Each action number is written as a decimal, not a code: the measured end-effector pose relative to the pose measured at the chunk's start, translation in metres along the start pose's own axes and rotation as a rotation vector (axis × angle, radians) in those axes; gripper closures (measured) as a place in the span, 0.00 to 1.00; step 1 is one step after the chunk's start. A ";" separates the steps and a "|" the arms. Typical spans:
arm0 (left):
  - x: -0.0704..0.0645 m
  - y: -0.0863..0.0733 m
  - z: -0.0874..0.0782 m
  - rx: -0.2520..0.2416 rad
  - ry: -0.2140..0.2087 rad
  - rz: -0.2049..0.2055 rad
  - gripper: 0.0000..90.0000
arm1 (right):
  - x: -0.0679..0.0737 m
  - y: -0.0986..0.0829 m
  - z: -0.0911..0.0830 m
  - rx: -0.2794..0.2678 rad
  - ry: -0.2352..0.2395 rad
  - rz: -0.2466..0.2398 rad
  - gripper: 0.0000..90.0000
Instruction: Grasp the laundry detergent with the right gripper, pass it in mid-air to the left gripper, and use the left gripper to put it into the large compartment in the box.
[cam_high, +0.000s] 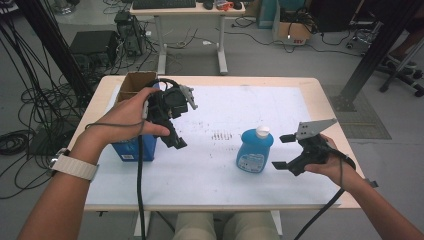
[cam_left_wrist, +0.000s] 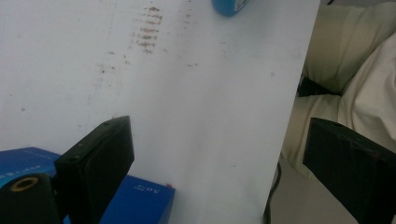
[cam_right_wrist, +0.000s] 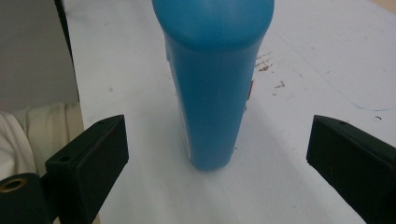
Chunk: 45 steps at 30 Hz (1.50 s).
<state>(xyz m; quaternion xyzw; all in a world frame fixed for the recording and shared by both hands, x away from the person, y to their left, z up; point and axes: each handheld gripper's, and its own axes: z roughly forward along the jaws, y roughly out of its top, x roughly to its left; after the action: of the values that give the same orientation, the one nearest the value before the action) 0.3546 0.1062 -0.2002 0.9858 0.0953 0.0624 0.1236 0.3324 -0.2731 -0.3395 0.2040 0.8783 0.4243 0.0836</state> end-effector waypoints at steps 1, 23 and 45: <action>0.000 0.000 0.000 -0.001 0.001 -0.003 0.10 | 0.000 0.000 0.000 0.000 0.000 0.000 0.06; 0.000 0.000 0.000 -0.002 0.002 0.001 0.10 | -0.001 0.001 0.000 -0.008 -0.002 -0.004 0.06; 0.000 -0.001 0.000 -0.002 0.001 -0.003 0.10 | -0.001 0.001 -0.001 -0.012 -0.013 -0.007 0.06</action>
<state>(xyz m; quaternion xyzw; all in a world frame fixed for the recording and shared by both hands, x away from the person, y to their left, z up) 0.3546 0.1074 -0.2005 0.9855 0.0967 0.0630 0.1244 0.3334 -0.2732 -0.3382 0.2034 0.8757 0.4281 0.0921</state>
